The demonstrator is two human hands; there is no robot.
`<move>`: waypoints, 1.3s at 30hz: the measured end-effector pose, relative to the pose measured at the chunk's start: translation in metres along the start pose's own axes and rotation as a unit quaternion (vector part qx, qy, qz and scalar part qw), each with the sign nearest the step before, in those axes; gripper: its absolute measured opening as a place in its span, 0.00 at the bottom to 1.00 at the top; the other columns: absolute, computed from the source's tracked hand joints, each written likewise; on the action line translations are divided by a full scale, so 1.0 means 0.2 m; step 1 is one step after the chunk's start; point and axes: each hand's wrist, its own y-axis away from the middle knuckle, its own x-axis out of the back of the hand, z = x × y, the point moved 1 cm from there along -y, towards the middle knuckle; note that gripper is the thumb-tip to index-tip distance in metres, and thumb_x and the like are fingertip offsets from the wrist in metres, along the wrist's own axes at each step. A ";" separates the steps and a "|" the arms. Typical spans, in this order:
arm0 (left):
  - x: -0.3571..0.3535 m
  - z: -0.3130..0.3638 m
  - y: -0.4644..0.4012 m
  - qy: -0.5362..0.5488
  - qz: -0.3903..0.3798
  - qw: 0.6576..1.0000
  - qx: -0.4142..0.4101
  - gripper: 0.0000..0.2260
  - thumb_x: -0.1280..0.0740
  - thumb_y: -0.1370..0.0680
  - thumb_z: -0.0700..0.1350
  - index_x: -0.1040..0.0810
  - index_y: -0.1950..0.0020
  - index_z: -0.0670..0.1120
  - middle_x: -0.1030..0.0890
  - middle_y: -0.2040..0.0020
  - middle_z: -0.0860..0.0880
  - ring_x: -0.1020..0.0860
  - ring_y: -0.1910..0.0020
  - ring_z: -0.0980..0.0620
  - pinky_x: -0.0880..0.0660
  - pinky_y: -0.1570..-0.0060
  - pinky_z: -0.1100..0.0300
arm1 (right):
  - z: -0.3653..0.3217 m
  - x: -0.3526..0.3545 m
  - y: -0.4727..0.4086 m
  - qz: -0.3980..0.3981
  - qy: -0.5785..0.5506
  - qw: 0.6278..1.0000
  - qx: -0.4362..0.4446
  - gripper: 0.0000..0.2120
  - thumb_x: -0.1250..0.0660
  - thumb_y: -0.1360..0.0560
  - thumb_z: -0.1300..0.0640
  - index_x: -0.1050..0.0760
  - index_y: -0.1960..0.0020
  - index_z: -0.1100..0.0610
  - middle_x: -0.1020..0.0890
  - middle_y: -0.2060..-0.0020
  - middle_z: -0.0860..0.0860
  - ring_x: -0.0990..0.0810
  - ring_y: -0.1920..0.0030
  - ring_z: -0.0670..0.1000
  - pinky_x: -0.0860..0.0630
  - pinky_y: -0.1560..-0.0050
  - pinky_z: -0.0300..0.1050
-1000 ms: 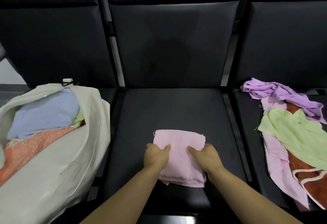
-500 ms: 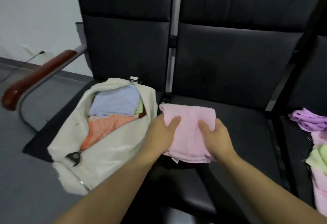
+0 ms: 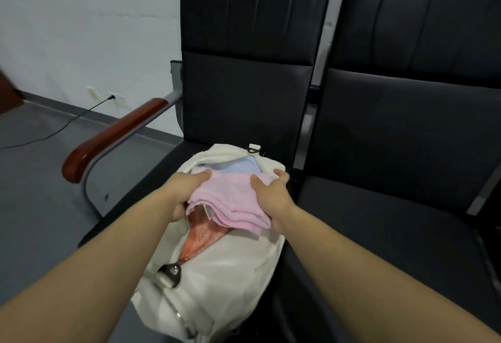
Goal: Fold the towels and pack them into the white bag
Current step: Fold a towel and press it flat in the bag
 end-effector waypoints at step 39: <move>-0.16 0.02 -0.61 -0.471 0.001 0.871 -0.140 0.26 0.54 0.15 0.62 0.47 0.17 0.59 0.53 0.17 0.41 0.54 0.18 0.41 0.57 0.21 0.43 | 0.01 -0.19 -0.36 0.004 0.134 0.990 0.053 0.31 0.53 0.18 0.36 0.39 0.20 0.49 0.36 0.23 0.52 0.36 0.24 0.54 0.40 0.23 0.53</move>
